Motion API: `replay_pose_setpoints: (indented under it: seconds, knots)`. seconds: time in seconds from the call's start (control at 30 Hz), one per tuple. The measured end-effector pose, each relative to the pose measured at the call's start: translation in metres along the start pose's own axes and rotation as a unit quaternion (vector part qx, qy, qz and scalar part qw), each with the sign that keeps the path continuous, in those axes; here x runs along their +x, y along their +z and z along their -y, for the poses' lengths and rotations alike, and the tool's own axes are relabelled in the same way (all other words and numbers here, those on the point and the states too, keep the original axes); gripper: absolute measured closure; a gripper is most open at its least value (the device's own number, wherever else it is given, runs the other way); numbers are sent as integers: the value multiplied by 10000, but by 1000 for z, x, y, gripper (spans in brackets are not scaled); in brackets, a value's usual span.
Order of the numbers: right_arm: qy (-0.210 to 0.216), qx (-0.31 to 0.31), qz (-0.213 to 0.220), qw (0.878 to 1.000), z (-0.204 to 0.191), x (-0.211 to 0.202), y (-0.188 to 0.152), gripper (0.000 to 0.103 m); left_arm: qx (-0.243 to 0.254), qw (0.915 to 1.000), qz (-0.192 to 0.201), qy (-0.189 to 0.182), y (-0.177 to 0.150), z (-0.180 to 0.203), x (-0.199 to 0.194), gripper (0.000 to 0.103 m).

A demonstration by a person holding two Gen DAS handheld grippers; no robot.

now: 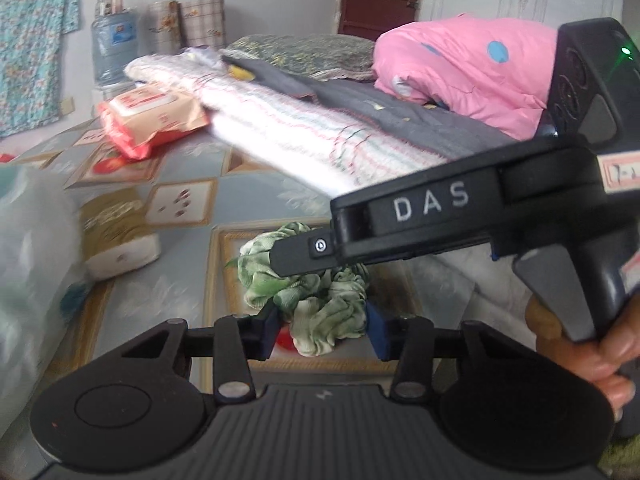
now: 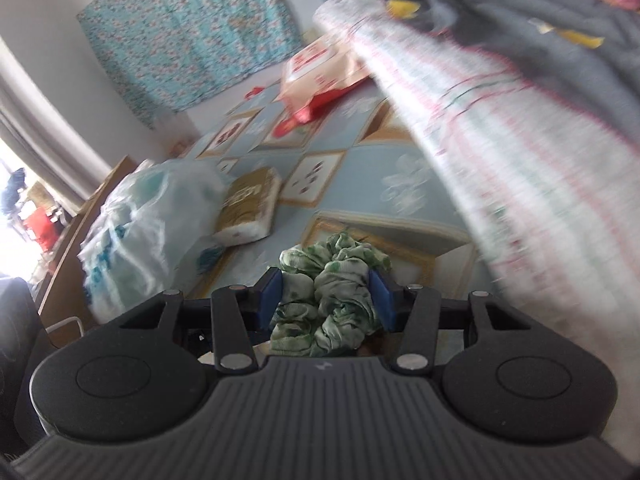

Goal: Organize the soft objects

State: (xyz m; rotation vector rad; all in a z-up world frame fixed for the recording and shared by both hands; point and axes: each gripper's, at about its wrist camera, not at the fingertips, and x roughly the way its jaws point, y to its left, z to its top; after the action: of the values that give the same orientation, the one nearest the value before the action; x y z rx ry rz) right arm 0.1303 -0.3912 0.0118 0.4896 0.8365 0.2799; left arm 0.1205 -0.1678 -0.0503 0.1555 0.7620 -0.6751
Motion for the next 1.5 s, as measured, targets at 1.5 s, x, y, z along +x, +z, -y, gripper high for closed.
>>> replay_pose_setpoints:
  seconds: [1.5]
  knots:
    - [-134, -1872, -596, 9804, -94, 117, 58, 46, -1125, 9867, 170, 1165, -46, -78, -60, 54]
